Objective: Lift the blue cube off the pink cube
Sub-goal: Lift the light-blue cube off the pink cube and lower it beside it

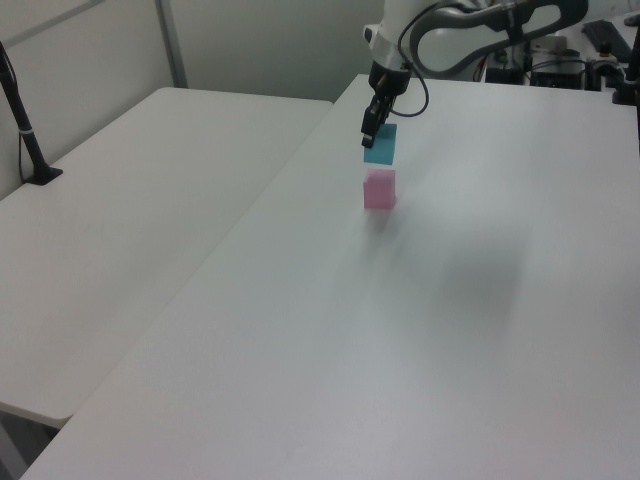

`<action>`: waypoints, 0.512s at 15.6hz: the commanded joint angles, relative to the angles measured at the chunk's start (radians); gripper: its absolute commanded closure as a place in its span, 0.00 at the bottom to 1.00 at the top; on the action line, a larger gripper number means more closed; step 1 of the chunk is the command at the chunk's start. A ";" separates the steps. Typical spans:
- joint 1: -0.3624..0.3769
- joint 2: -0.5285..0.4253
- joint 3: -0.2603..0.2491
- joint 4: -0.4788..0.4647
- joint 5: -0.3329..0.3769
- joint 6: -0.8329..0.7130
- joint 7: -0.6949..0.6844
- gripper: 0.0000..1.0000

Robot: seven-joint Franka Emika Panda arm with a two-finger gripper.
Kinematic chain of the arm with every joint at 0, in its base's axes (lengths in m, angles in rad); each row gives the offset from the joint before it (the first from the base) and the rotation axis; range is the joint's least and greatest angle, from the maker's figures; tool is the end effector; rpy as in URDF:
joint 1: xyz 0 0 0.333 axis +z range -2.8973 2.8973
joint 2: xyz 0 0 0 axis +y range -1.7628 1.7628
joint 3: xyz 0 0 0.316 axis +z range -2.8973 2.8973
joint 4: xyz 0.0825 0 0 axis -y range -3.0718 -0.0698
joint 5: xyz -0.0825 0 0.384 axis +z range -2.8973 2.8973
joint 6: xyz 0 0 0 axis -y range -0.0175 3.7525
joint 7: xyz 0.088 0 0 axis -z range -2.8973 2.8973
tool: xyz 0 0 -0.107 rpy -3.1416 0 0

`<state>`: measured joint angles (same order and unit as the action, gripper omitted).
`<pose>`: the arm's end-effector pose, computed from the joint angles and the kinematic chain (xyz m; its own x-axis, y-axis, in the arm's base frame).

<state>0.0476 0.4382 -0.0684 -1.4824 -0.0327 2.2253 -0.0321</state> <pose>0.7137 -0.0077 0.4550 0.9535 0.0469 0.2978 0.0275 -0.9972 0.0693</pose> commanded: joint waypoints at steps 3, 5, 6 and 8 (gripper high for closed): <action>0.066 -0.090 -0.007 -0.044 0.091 -0.140 0.017 0.56; 0.098 -0.114 -0.007 -0.084 0.115 -0.148 0.037 0.56; 0.113 -0.127 -0.007 -0.113 0.125 -0.147 0.050 0.56; 0.147 -0.124 -0.002 -0.131 0.126 -0.142 0.098 0.58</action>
<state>0.1438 0.3652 -0.0660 -1.5241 0.0750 2.0850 0.0020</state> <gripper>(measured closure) 0.410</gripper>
